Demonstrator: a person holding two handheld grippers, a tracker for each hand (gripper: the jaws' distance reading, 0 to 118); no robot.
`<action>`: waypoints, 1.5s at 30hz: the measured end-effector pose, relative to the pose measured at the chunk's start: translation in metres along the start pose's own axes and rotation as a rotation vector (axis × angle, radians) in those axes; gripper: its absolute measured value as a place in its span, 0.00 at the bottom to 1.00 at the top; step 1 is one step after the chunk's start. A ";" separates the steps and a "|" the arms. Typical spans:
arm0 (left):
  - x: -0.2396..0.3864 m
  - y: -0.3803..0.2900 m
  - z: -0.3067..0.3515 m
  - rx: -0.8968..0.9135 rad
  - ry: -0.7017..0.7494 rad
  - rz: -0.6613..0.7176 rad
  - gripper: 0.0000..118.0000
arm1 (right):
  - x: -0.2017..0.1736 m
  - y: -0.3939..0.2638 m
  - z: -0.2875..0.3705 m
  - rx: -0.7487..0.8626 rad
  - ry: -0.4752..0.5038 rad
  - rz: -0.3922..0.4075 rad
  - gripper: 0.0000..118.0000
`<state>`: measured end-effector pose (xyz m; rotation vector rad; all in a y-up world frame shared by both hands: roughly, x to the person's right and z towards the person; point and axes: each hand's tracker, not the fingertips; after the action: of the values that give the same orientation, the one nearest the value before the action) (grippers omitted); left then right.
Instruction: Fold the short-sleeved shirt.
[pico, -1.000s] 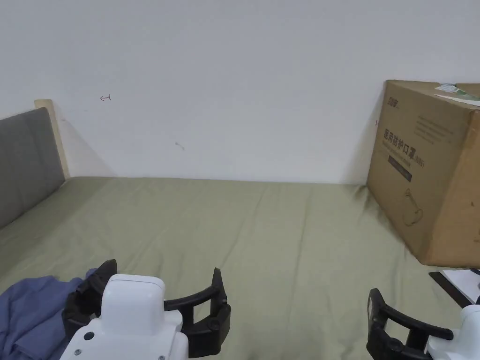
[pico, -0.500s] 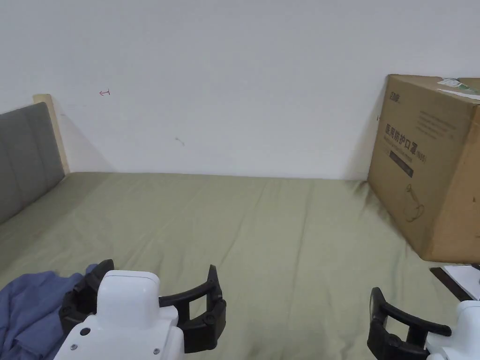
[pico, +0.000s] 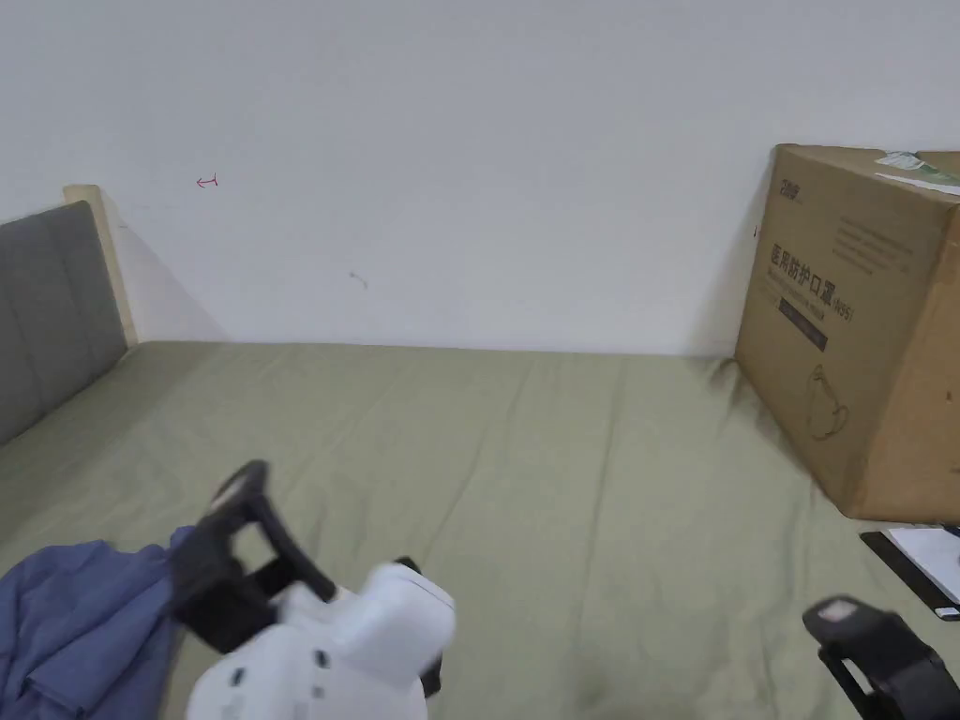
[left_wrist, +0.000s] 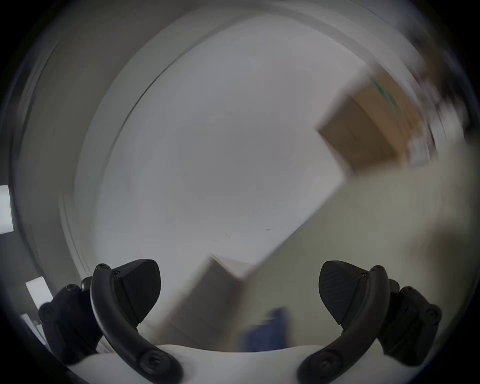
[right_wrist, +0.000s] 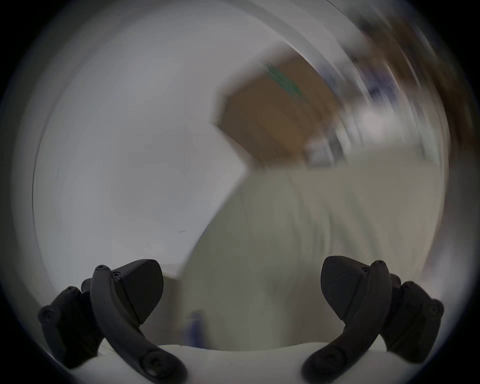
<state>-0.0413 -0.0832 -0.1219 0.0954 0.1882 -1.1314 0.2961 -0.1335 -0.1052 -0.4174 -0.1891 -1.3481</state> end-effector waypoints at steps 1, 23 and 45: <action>0.012 -0.001 0.000 0.033 -0.027 -0.211 1.00 | 0.022 0.002 -0.008 -0.086 -0.010 -0.195 1.00; -0.043 -0.041 0.012 -0.053 -0.024 1.114 1.00 | -0.060 -0.076 0.043 0.594 0.203 1.346 1.00; -0.034 -0.040 0.005 -0.123 -0.147 1.128 1.00 | -0.050 -0.064 0.034 0.593 0.084 1.318 1.00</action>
<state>-0.0907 -0.0706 -0.1099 -0.0015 0.0469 -0.0001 0.2270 -0.0847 -0.0809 0.0672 -0.1766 0.0187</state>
